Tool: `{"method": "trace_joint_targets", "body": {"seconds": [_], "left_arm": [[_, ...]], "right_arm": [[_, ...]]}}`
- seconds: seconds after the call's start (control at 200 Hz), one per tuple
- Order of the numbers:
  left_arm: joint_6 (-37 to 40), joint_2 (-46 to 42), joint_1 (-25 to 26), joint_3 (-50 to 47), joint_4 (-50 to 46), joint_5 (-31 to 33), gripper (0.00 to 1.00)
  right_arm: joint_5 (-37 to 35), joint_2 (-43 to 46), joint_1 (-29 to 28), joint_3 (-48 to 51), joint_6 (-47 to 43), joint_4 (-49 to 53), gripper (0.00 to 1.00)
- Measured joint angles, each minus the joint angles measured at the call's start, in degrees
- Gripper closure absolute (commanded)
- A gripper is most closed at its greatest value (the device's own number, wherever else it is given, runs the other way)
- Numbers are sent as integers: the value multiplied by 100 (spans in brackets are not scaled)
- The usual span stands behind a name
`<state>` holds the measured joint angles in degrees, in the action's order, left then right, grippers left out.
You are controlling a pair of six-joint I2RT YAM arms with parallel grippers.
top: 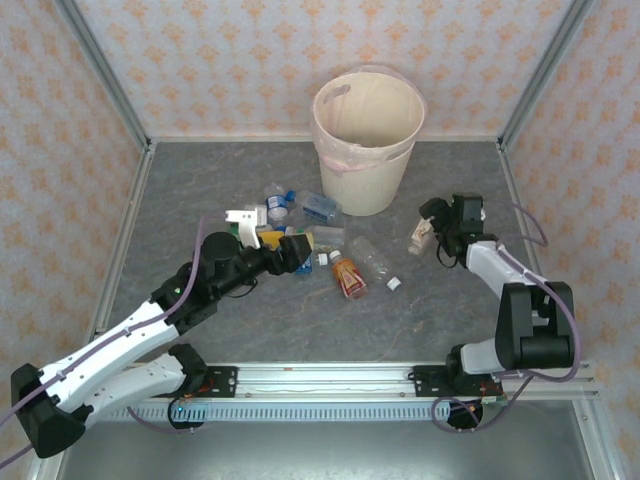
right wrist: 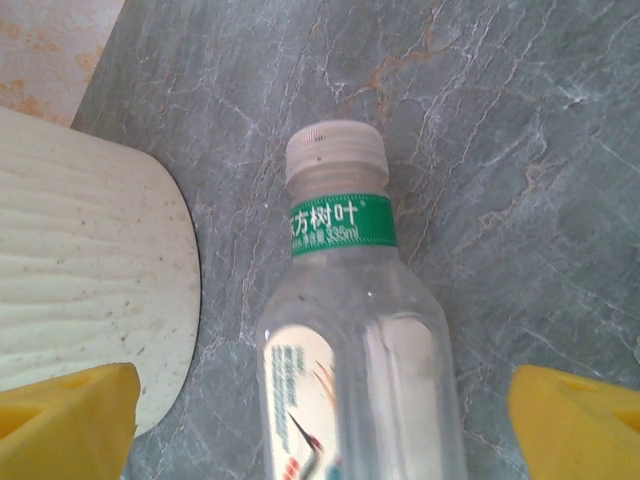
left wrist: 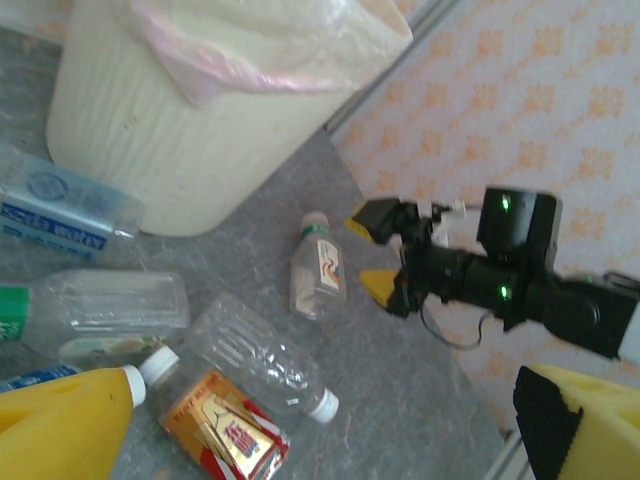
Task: Put the plastic bottles in the bin
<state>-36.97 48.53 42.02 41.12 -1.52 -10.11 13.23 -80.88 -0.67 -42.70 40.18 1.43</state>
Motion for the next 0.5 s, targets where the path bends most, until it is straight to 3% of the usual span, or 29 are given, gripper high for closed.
{"method": "trace_joint_targets", "body": {"seconds": [0.345, 0.5], "left_arm": [[109, -175, 37, -2, 7, -44, 1], [151, -192, 37, -2, 0, -42, 1]], "right_arm": [[-509, -1270, -420, -1108, -557, 813, 9], [-898, -1628, -590, -1534, -894, 1233, 15]]}}
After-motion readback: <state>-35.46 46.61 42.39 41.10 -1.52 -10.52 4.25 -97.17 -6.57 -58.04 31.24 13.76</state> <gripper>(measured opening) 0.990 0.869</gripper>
